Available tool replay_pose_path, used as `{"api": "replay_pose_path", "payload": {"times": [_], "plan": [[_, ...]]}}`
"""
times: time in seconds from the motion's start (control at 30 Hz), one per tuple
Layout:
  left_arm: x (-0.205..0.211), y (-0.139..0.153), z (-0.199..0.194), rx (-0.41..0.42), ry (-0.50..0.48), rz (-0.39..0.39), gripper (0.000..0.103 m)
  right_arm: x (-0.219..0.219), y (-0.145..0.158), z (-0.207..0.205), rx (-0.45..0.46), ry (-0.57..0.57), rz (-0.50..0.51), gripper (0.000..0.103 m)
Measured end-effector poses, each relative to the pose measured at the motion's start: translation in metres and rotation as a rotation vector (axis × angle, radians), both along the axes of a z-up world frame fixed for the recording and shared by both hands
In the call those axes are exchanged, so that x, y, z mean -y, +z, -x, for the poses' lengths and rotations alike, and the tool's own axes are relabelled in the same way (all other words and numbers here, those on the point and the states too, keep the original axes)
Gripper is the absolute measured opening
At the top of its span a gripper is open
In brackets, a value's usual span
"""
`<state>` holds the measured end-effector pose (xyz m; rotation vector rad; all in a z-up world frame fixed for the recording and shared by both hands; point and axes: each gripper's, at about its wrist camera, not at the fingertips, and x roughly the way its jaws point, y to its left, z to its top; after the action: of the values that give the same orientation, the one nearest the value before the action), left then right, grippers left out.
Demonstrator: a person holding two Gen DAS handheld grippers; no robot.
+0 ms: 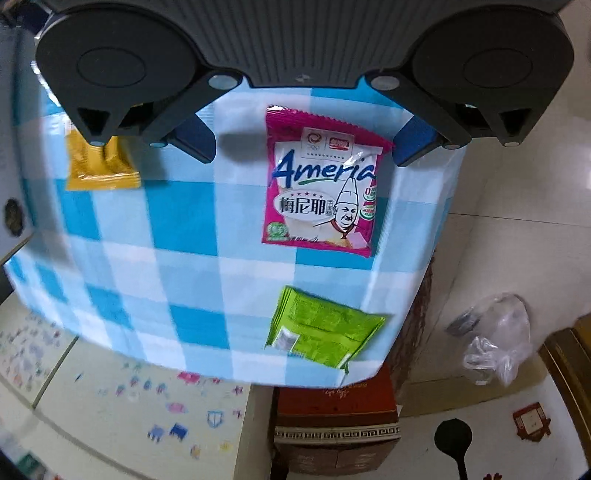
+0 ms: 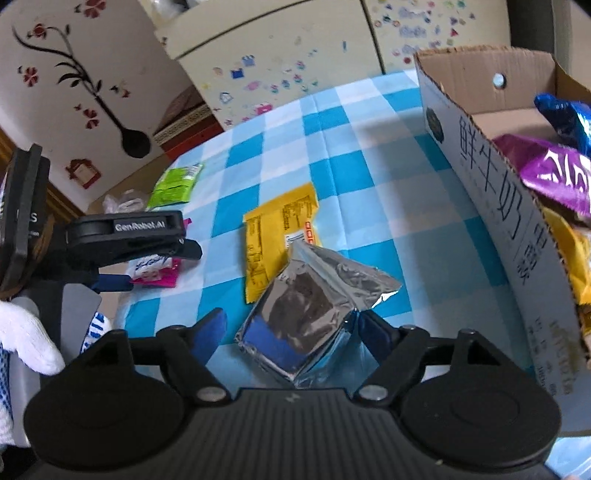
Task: Organize snacks
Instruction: 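Close the right tool on the silver foil bag and lift it, then close the left tool on the pink Amerio bag while the right tool holds the silver bag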
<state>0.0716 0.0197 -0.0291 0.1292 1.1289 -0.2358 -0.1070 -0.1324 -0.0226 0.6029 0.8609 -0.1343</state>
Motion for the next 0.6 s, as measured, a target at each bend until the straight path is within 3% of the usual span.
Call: {"api": "replay_pose_path", "payload": {"times": [0.27,0.43,0.5,0.6], "plan": [[-0.003,-0.001,0.001,0.017,0.018,0.004,0.103,-0.013,-0.002,-0.007,0.015,-0.018,0.055,0.093],[-0.002,-0.001,0.000,0.021,0.020,0.002,0.103,-0.025,-0.002,-0.009,0.003,0.005,0.135,0.093],[-0.002,-0.002,0.000,0.029,0.015,0.004,0.103,-0.025,-0.002,-0.009,0.002,0.004,0.145,0.090],[-0.001,-0.001,0.002,0.038,0.016,0.004,0.103,-0.022,0.000,-0.008,-0.005,0.000,0.177,0.071]]}}
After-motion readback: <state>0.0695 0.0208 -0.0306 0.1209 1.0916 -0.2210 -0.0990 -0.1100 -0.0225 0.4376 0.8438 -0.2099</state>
